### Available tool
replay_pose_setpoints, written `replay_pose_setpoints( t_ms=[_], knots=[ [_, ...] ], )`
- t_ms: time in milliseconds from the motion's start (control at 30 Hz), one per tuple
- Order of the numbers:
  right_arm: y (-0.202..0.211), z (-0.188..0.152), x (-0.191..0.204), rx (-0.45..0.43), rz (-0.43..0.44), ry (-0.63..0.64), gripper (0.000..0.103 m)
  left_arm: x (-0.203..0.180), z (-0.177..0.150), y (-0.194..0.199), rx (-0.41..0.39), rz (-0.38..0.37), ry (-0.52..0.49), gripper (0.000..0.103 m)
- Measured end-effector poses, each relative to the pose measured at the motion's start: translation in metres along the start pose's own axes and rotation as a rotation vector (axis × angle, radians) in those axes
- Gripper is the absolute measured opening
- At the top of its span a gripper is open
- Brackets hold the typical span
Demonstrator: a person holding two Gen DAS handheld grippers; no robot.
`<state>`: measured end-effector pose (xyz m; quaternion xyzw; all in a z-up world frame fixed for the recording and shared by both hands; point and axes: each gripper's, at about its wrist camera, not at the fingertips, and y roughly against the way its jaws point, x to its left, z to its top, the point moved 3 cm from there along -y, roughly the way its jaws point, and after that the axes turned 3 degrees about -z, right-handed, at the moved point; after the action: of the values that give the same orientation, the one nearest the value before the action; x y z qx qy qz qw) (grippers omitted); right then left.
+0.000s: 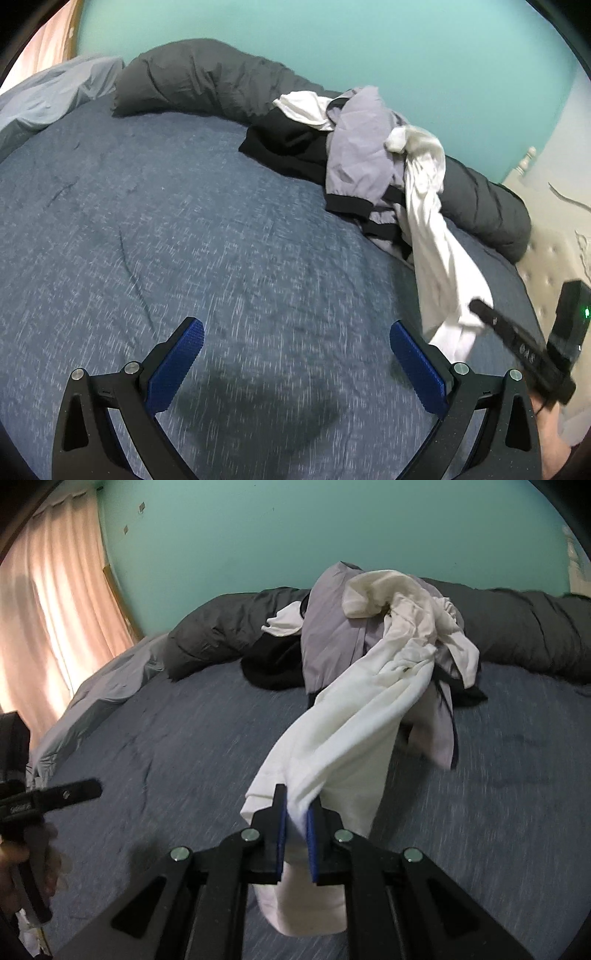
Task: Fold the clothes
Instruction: 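Pull the white shirt out of the heap with the right gripper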
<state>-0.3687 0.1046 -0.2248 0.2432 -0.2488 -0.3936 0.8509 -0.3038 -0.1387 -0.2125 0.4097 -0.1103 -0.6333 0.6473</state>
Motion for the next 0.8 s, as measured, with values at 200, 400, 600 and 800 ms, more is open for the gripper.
replay_pose_setpoints(
  t_ms=[200, 400, 600, 800],
  knots=[
    [0.05, -0.032, 0.037, -0.016, 0.028, 0.019, 0.009, -0.001, -0.024, 0.037, -0.029, 0.002, -0.007, 0.103],
    [0.099, -0.067, 0.063, 0.01, 0.024, 0.0, 0.009, -0.005, -0.045, 0.077, -0.012, 0.008, -0.006, 0.103],
    [0.129, -0.121, 0.091, 0.088, 0.031, 0.004, 0.009, -0.012, -0.068, 0.113, 0.002, -0.003, -0.021, 0.103],
    [0.16, -0.162, 0.113, 0.142, 0.061, 0.029, 0.009, -0.013, -0.098, 0.131, 0.008, -0.006, -0.021, 0.103]
  ],
)
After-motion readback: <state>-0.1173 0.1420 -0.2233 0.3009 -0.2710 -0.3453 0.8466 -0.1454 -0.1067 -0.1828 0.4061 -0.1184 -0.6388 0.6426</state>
